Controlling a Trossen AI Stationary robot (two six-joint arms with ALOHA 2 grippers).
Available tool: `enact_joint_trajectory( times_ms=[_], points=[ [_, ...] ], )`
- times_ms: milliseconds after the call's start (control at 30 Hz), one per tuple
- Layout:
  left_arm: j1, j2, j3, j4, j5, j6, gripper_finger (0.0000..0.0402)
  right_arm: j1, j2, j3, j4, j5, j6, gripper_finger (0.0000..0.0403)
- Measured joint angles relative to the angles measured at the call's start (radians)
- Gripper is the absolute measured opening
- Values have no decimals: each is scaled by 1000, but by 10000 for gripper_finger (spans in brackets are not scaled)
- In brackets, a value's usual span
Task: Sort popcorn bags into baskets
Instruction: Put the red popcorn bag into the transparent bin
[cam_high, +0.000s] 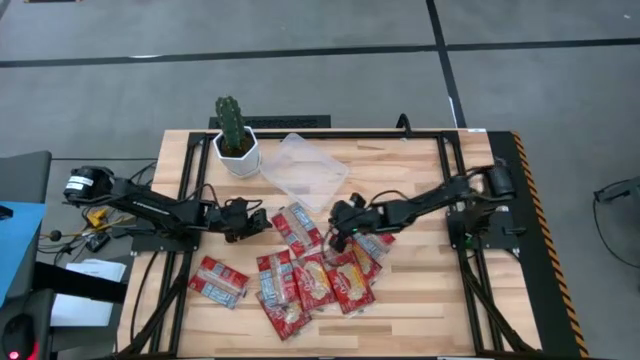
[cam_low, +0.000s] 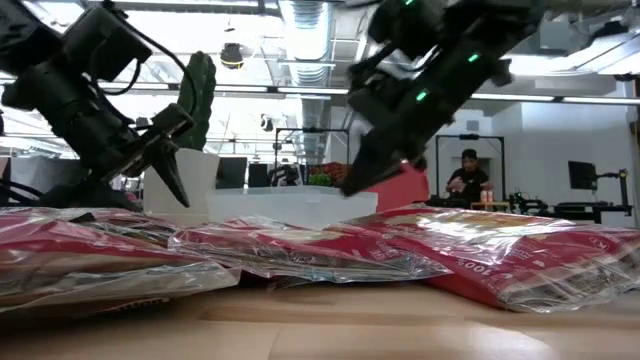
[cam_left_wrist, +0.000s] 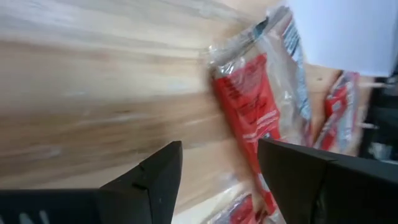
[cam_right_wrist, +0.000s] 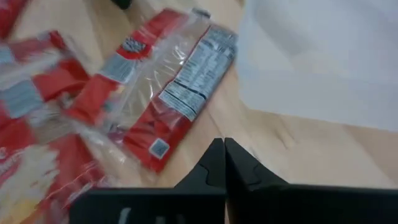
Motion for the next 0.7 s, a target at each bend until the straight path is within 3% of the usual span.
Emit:
enact_joint_trajectory(
  times_ms=[167,700],
  points=[
    [0,0,-68,152,-24,4,197,-2,126,104,-47,3,32,15],
    [-25,0,-73,94,-34,13,197,4,381,416,-100,-108,-51,10]
  ],
)
